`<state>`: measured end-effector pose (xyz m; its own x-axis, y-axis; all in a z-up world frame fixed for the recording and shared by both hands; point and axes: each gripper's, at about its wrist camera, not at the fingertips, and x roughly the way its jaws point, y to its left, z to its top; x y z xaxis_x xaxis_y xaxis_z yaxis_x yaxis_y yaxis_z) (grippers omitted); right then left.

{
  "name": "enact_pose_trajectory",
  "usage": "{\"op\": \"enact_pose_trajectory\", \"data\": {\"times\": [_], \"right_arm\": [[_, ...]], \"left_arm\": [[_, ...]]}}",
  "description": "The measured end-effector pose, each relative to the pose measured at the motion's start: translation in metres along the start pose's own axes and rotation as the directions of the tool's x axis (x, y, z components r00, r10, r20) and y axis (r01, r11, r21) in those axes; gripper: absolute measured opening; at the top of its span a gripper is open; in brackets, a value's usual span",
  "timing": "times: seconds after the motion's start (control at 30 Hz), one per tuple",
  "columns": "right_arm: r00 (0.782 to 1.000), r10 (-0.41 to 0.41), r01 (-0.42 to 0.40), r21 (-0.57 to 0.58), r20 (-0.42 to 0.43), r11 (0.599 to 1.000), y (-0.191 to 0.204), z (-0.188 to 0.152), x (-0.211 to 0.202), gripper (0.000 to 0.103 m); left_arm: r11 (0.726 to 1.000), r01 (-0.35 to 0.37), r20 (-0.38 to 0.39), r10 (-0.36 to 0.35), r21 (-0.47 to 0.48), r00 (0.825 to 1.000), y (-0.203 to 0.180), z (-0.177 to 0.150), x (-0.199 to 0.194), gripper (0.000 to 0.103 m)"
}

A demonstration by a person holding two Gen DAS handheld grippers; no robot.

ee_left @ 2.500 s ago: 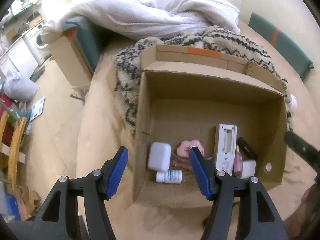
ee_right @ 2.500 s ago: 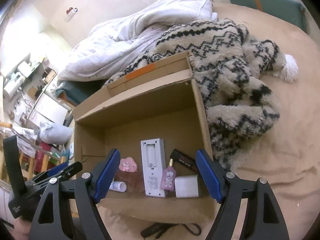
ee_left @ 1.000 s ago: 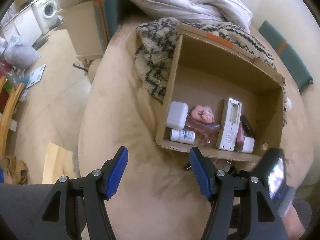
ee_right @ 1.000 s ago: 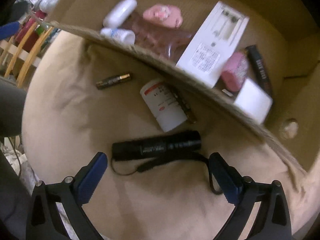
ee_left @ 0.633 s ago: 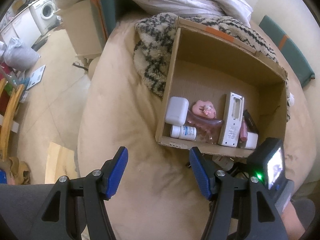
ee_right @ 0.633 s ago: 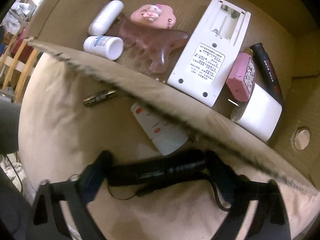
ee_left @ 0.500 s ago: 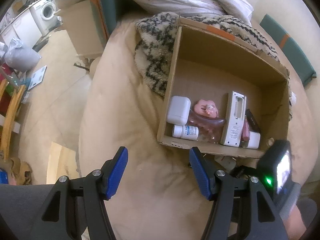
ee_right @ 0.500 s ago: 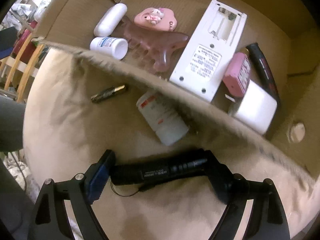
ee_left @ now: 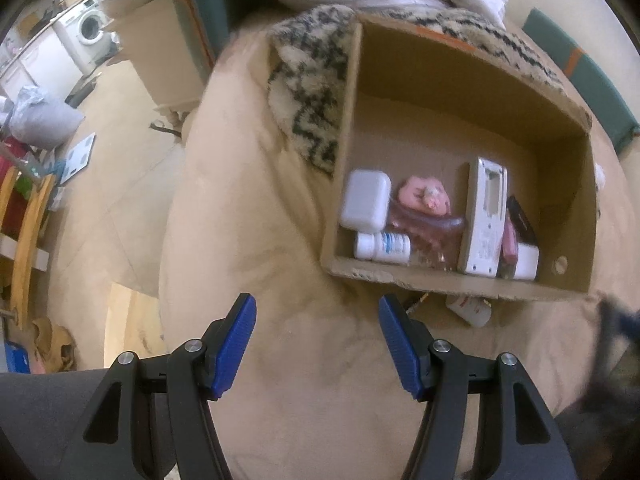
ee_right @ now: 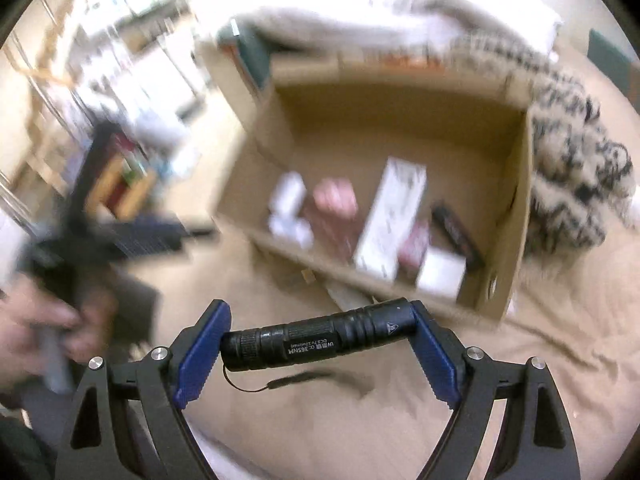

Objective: Organize rigid objects
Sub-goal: 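Lower the right tool to the black flashlight and grasp it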

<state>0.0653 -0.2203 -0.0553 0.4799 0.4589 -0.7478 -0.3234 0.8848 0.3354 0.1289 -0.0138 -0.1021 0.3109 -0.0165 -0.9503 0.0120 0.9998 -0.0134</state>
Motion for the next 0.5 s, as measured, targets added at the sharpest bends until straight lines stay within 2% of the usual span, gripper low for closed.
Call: {"op": "enact_pose_trajectory", "data": {"times": [0.1, 0.2, 0.37, 0.5], "right_arm": [[0.996, 0.010, -0.014, 0.046, 0.088, 0.999, -0.006, 0.005, -0.012, 0.093], [0.993, 0.003, -0.014, 0.093, 0.117, 0.996, -0.014, 0.003, -0.013, 0.093], [0.995, -0.028, 0.014, 0.139, 0.095, 0.990, -0.031, 0.010, -0.003, 0.093], [0.997, -0.044, 0.032, 0.184, 0.063, 0.982, -0.047, 0.007, 0.007, 0.093]], "left_arm": [[0.999, -0.002, -0.025, 0.004, 0.053, 1.000, -0.011, -0.005, 0.009, 0.061], [0.992, -0.003, -0.062, 0.010, 0.125, 0.998, -0.026, -0.009, 0.023, 0.060], [0.962, -0.009, -0.116, 0.042, 0.272, 0.992, -0.058, -0.015, 0.047, 0.060], [0.927, -0.022, -0.120, 0.072, 0.376, 0.990, -0.084, -0.021, 0.064, 0.060]]}}
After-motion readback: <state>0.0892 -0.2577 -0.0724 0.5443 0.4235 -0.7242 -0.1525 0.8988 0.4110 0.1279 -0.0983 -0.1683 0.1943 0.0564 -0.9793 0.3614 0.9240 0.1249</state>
